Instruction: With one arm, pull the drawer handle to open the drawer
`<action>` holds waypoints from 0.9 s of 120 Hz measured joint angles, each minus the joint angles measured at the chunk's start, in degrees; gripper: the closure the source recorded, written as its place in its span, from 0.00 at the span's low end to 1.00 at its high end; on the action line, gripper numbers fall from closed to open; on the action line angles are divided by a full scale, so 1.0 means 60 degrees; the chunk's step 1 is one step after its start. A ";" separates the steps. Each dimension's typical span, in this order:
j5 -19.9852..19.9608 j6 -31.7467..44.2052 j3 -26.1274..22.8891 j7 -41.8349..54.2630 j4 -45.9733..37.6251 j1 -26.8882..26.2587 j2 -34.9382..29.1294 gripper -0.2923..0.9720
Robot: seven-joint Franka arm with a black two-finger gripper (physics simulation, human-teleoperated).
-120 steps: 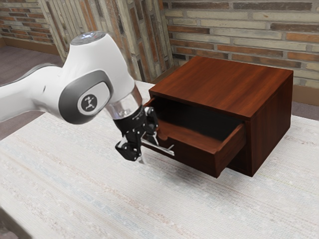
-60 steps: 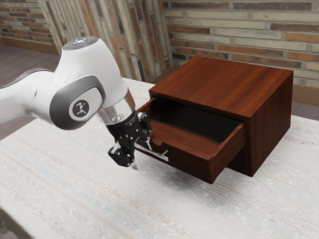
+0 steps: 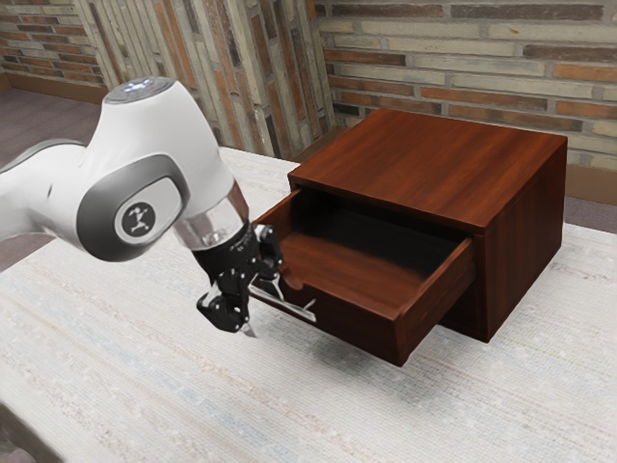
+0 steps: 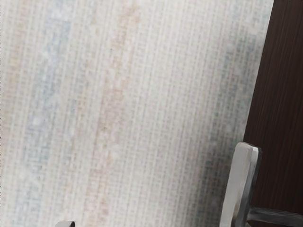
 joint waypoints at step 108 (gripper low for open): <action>0.0040 -0.0003 -0.0012 -0.0058 0.0145 0.0002 -0.0064 0.41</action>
